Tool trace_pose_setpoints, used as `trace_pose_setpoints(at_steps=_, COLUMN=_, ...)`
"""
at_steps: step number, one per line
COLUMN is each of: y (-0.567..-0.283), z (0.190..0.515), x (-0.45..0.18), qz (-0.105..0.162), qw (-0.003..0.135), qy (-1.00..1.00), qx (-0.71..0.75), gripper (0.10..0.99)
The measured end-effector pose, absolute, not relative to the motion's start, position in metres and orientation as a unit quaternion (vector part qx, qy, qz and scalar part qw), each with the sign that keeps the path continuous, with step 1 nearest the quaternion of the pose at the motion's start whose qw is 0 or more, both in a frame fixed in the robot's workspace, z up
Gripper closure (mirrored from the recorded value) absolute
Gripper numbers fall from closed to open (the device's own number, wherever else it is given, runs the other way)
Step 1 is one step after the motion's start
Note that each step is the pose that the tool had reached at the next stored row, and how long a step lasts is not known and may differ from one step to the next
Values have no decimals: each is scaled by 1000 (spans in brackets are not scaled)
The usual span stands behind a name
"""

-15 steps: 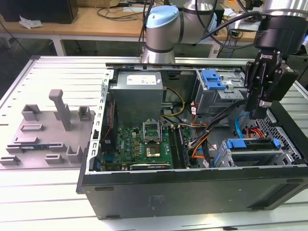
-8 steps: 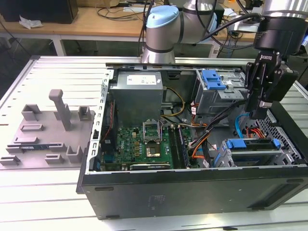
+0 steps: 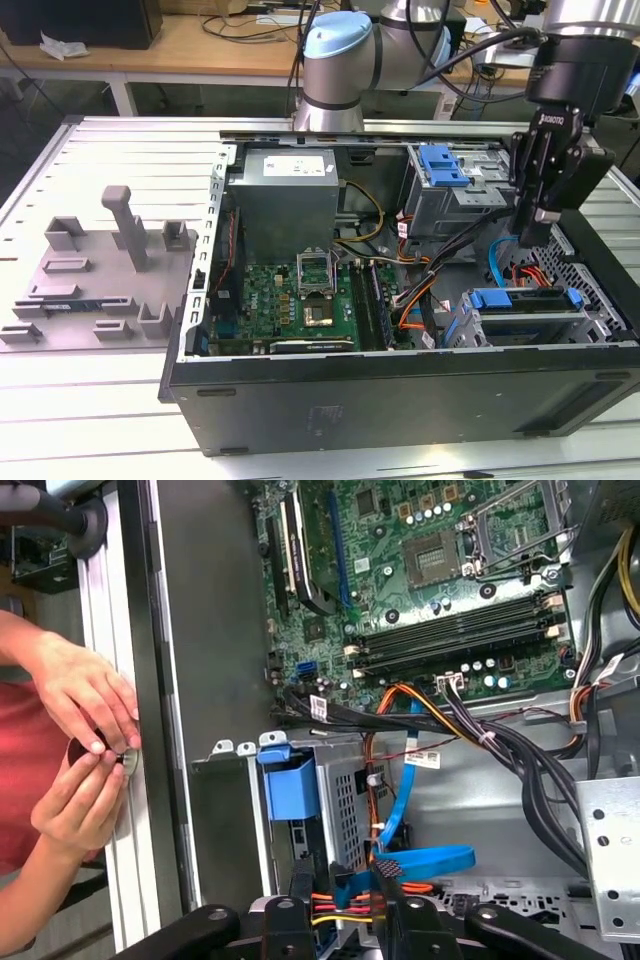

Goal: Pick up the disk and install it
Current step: 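Insert the second disk wire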

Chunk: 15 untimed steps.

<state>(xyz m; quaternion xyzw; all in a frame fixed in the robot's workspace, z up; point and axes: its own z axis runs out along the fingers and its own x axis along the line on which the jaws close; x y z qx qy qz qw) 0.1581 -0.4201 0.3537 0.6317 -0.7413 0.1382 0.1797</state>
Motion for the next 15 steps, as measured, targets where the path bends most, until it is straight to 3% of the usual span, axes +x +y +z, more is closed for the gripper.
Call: trace_pose_setpoints(at_steps=15, y=-419, z=351, x=158, qz=138, qw=180, qy=-742, qx=631, gripper=722)
